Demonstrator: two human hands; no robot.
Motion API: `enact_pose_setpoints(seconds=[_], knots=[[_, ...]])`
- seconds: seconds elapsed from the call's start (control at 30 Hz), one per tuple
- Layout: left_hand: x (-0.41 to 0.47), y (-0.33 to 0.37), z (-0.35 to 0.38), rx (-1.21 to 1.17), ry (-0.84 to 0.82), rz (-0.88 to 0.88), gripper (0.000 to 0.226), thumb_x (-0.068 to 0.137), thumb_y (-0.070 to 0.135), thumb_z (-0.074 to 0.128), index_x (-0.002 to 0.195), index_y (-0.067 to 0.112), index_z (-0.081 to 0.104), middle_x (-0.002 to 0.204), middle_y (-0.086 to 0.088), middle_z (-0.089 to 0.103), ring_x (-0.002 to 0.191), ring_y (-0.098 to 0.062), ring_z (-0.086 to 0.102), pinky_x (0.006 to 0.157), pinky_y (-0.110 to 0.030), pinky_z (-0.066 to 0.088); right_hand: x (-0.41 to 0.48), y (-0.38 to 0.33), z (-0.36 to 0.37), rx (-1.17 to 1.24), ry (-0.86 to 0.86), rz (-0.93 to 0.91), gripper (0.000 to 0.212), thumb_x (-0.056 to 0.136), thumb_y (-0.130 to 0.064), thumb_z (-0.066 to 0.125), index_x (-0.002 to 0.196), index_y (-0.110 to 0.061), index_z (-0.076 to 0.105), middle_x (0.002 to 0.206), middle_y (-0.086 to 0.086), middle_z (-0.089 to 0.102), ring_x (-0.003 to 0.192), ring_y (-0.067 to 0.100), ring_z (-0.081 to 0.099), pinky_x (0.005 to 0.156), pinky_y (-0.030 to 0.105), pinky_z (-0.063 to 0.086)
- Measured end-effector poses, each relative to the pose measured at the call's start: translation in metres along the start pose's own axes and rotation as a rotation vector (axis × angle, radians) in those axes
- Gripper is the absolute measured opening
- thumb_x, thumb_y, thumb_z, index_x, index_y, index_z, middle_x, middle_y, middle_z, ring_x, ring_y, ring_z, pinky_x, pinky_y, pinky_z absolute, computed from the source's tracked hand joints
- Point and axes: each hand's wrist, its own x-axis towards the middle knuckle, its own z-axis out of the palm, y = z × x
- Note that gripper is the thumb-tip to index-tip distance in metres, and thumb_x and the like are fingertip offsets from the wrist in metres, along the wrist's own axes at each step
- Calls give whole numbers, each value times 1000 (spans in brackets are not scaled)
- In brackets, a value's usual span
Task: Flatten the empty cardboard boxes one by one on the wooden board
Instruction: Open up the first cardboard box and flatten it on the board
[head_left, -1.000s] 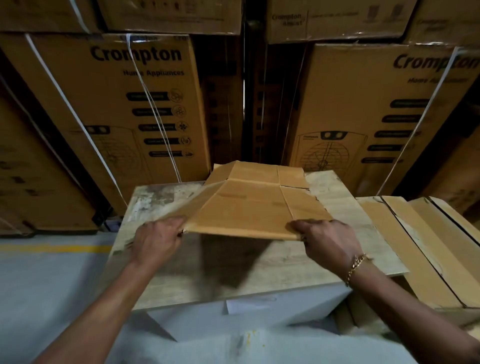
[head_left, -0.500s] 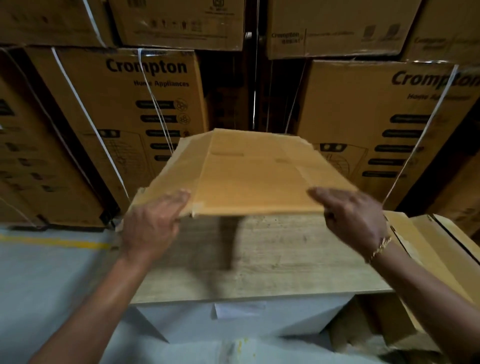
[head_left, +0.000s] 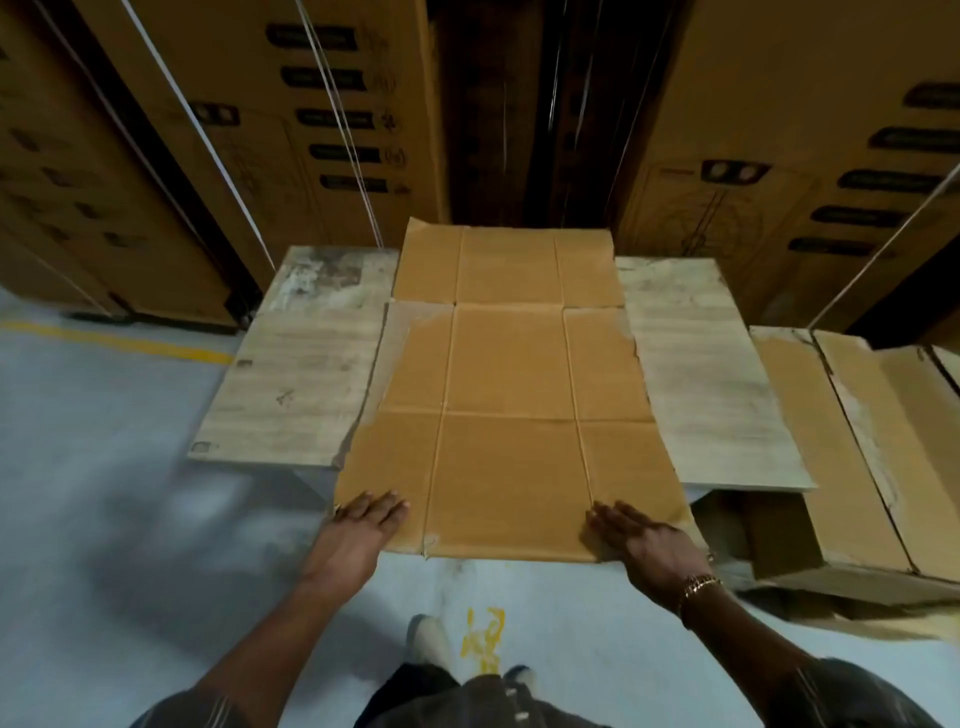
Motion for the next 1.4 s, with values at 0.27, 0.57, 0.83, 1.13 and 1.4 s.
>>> enact_pose_setpoints(seconds=[0.27, 0.57, 0.83, 1.13, 1.4], knots=[[-9, 12, 26, -215, -108, -174, 75, 84, 39, 47, 155, 28, 25, 164, 4, 14, 151, -22, 10, 121, -50, 11, 1, -1, 21, 266, -101, 216, 72, 91, -50, 55, 154, -30, 24, 164, -3, 15, 145, 24, 28, 110, 45, 39], [57, -54, 102, -1278, -78, -883, 91, 48, 70, 68, 121, 18, 59, 114, -9, 69, 98, -30, 67, 90, -48, 55, 39, 78, 84, 1181, 55, 879, 80, 71, -70, 69, 115, -5, 63, 112, 20, 67, 96, 32, 66, 80, 42, 57], [63, -46, 68, -1270, 39, -950, 91, 50, 72, 76, 117, 13, 65, 110, -6, 69, 102, -31, 65, 92, -45, 53, 42, 70, 56, 1403, 101, 908, 37, 88, -41, 70, 95, -5, 66, 105, 16, 68, 89, 26, 64, 82, 36, 51], [61, -50, 27, -1559, -109, -780, 56, 68, 35, 85, 115, 9, 70, 111, -5, 73, 105, -26, 67, 106, -45, 46, 39, 76, 31, 1443, 36, 872, 61, 76, -37, 82, 124, -5, 62, 121, 16, 66, 110, 36, 61, 103, 52, 47], [43, 11, -10, -1122, 329, -799, 44, 90, 53, 61, 88, 10, 68, 84, -13, 69, 82, -34, 63, 75, -42, 51, 30, 31, 12, 1143, 366, 822, 37, 94, -31, 65, 124, -10, 60, 119, 13, 68, 110, 33, 62, 96, 45, 50]])
